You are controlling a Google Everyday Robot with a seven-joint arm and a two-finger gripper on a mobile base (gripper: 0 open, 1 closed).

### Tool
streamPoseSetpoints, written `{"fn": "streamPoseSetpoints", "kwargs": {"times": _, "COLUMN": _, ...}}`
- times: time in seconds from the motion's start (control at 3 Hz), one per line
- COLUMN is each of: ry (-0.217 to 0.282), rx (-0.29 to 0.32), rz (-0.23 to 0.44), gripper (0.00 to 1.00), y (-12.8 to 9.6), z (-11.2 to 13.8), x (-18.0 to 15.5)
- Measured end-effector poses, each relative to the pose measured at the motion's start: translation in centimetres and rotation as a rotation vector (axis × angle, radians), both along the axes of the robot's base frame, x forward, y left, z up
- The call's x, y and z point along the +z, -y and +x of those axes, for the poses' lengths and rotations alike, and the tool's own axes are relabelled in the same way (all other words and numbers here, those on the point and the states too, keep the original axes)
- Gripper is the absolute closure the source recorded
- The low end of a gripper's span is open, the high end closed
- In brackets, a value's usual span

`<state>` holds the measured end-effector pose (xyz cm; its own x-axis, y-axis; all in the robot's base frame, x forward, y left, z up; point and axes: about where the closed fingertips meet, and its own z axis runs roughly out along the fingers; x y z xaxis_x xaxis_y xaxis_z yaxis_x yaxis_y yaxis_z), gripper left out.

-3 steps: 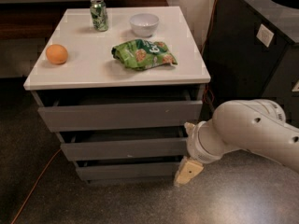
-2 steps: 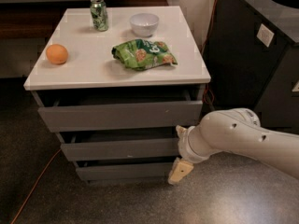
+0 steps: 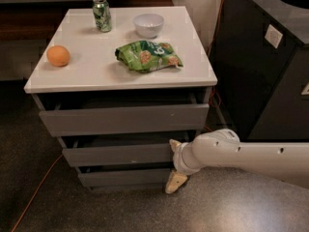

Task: Place orange into middle drawer

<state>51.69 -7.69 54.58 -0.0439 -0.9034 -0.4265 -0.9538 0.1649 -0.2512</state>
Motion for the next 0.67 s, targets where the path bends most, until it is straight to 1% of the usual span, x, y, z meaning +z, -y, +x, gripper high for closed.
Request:
{"fn": "streamPoseSetpoints", "kwargs": {"times": 0.33, "ry": 0.027, "rx": 0.044, "rz": 0.017, "gripper": 0.00, "y": -1.3, "z": 0.9, "x": -3.6}}
{"fn": "streamPoseSetpoints", "kwargs": {"times": 0.67, "ry": 0.062, "rx": 0.068, "rz": 0.036, "gripper": 0.00, "y": -1.8, "z": 2.8, "x": -6.2}}
